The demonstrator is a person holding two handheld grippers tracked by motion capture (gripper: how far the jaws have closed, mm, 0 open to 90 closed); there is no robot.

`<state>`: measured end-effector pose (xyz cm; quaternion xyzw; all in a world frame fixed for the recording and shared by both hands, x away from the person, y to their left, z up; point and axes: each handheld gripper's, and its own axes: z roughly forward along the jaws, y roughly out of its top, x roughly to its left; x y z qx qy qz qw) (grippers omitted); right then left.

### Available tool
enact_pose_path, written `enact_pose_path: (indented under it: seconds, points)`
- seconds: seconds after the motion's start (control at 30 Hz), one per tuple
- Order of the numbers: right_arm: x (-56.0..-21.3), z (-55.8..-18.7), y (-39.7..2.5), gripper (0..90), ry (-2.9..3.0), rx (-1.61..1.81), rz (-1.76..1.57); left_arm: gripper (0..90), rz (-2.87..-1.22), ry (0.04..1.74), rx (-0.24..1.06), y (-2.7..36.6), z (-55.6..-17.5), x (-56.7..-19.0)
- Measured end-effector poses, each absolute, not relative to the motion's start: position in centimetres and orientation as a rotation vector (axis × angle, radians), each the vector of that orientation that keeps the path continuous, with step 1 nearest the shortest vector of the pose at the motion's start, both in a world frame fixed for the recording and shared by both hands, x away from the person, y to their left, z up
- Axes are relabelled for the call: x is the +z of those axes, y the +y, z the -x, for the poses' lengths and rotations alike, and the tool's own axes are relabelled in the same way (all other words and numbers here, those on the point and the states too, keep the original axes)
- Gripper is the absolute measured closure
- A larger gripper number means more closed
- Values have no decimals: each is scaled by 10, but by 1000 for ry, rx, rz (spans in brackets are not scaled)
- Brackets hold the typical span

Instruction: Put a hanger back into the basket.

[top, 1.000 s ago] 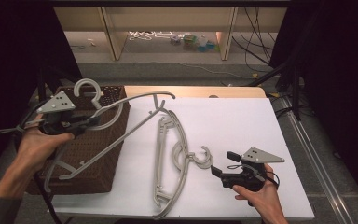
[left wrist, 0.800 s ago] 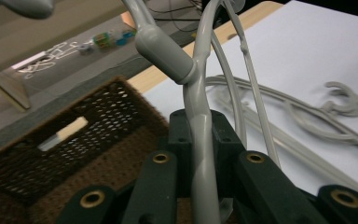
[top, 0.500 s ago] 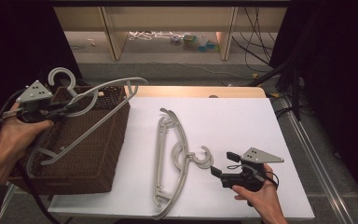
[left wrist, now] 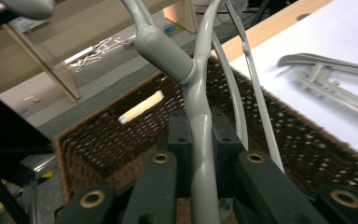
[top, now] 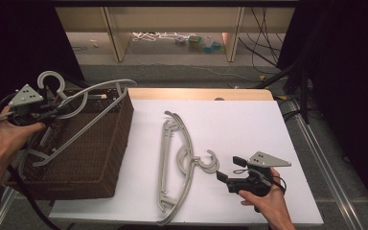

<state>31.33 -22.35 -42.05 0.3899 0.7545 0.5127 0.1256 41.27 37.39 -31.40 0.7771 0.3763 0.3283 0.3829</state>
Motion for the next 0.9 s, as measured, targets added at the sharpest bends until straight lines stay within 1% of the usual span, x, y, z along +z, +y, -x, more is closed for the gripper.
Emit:
enact_pose_path:
  seconds: [0.37,0.5,0.77,0.9]
  points:
    - [-420,-314,-225,173,2200,1449,-1132,817,-2023,976,876,389,-416,-324]
    - [-421,-314,-223,173,2208,1491,-1138,817,-2013,992,871,392,-419,-326]
    - [-420,-314,-225,174,2212,1463,-1149,817,-2052,1008,883,396,-422,-332]
    - [-420,-314,-225,173,2218,1463,-1147,817,-2044,1037,865,397,-424,-336]
